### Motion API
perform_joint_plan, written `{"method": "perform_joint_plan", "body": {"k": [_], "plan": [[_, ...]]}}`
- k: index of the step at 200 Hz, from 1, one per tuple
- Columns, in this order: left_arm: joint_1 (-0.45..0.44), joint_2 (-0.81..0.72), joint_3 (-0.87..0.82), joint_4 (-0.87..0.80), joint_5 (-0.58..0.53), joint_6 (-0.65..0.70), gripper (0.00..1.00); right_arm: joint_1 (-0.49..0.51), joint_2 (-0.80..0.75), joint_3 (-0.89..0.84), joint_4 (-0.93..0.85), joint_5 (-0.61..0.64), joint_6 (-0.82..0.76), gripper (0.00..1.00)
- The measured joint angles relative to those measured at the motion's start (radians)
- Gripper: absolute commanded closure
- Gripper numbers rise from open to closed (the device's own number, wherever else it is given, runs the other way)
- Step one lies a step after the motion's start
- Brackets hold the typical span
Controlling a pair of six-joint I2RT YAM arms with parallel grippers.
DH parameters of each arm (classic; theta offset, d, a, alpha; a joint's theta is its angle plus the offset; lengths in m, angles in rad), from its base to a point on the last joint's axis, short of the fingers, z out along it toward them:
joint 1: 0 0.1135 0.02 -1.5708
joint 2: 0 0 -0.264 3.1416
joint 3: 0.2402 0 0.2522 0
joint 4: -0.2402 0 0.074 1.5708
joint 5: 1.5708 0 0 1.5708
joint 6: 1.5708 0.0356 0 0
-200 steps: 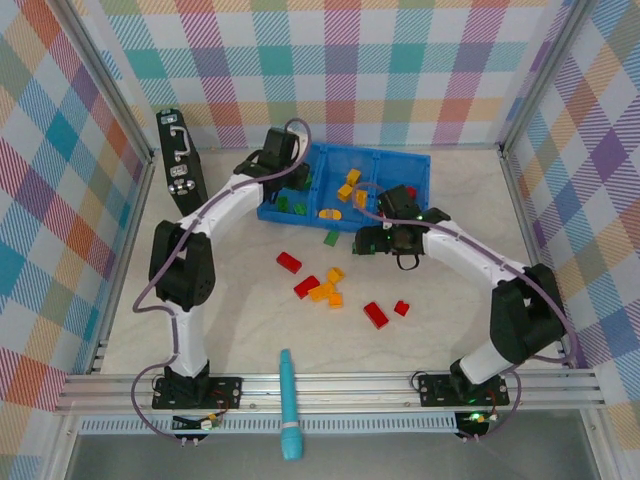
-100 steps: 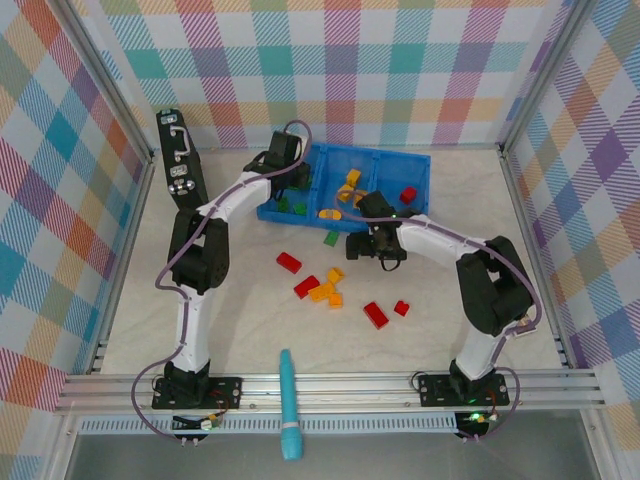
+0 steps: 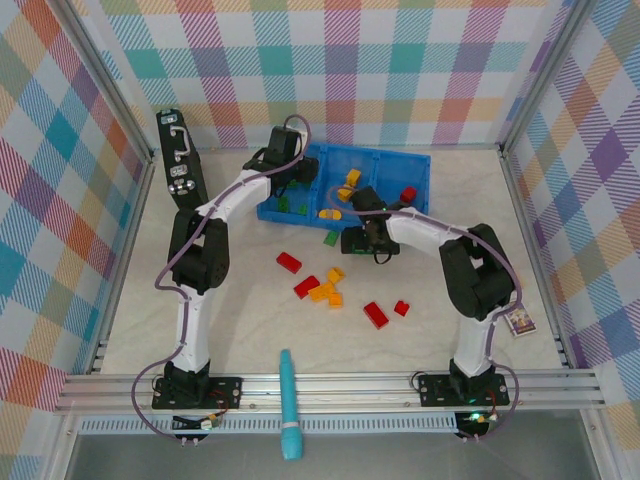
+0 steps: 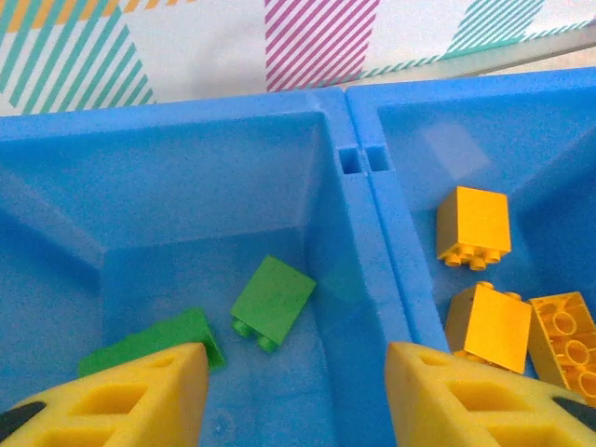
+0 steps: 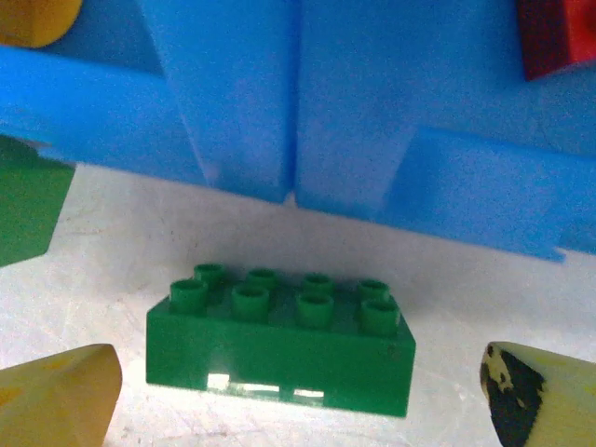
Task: Sort the legos into containers by color
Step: Place the lego in the container, then pick up the lego from the center of the table.
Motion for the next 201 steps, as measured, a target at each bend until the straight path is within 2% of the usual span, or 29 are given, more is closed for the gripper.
{"method": "perform_joint_plan", "body": {"k": [4,34,108,156,201], "plan": [[0.0,-0.006,-0.005,0.0,0.005,0.0,0.47,0.0,0.003,0.003,0.0,0.003,0.0,0.0],[0.0,-0.088,-0.072,-0.002,0.027,-0.008,0.46,0.001,0.035,0.037,-0.005,0.011,0.0,0.14],[0.001,-0.409,-0.235,0.014,0.022,-0.006,0.45,0.006,0.108,0.081,-0.007,0.014,-0.008,0.48],[0.026,-0.488,-0.347,-0.001,0.003,0.009,0.45,0.006,0.085,0.08,-0.056,0.013,-0.02,0.51],[0.06,-0.581,-0.499,-0.04,-0.007,0.0,0.45,0.006,-0.096,0.141,-0.173,0.002,-0.106,0.5]]}}
